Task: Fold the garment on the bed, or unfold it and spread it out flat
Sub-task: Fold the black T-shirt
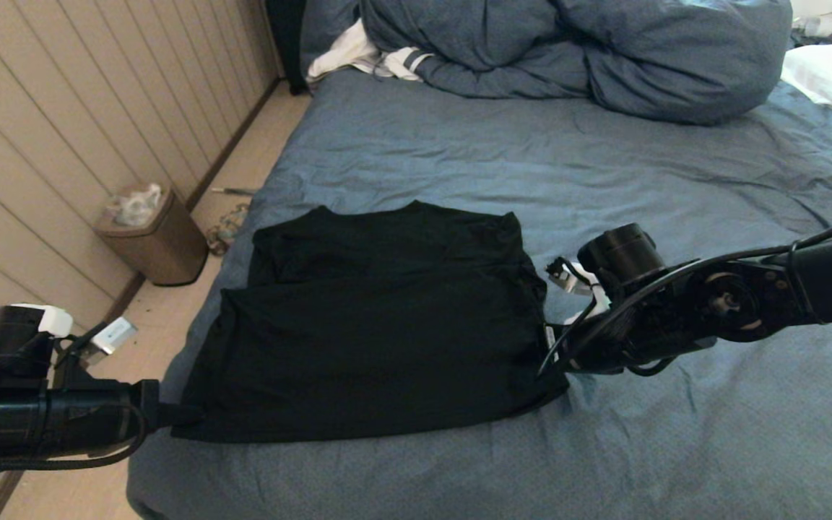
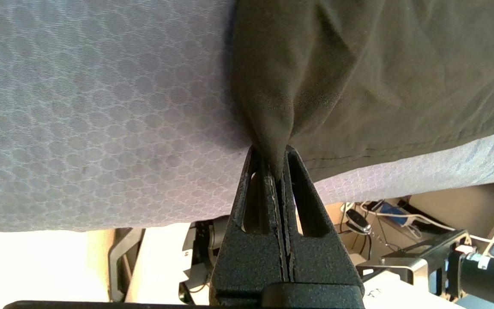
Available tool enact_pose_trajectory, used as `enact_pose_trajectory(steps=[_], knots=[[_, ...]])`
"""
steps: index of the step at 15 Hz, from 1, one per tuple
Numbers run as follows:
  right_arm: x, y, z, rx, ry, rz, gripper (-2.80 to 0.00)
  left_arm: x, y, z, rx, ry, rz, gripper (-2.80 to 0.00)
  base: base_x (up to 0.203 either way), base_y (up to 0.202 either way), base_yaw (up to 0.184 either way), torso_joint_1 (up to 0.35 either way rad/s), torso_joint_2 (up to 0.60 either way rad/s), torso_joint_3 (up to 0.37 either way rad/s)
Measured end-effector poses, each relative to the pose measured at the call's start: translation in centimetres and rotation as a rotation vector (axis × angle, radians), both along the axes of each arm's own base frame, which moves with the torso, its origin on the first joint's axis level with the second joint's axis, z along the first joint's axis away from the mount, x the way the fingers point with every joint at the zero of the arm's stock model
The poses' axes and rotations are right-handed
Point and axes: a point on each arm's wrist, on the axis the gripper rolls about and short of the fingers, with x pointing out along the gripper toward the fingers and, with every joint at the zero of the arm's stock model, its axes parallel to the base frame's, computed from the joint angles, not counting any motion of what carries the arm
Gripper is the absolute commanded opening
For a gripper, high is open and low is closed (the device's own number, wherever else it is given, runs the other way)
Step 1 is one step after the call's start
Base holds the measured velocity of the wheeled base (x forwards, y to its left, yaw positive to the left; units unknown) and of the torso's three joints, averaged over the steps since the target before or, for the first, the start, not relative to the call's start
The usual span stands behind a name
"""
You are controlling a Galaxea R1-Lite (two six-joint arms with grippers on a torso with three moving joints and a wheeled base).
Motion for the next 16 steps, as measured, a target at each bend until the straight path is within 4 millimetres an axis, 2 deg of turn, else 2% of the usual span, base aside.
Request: enact_pose_trajectory(steps=[3,6,11,16], knots=[[0.0,0.2,-0.5,-0.007,0.017,0.007,-2.8,-0.1,-0.1,0.0,0.002,0.0,-0.007,-2.8,0.0,0.0,0.0,0.0,0.0,0.0],[-1.2,0.2,-0.8,-0.014,0.036,0.02,-2.8,-0.2,-0.6,-0.1,0.009,0.0,-0.03,-2.8,0.0,0.0,0.0,0.0,0.0,0.0],[-4.3,-1.2,1.4,0.008,-0.01,0.016,-2.8,-1.0,-0.9,0.1,0.011,-0.005,-0.042,-2.8,0.0,0.0,0.0,0.0,0.0,0.0],[-5.9,-2.1,3.1,0.031,-0.061,0.01,-2.8,-4.1,-1.1,2.6,0.019,-0.042,-0.036,-2.8,0.0,0.0,0.0,0.0,0.0,0.0]])
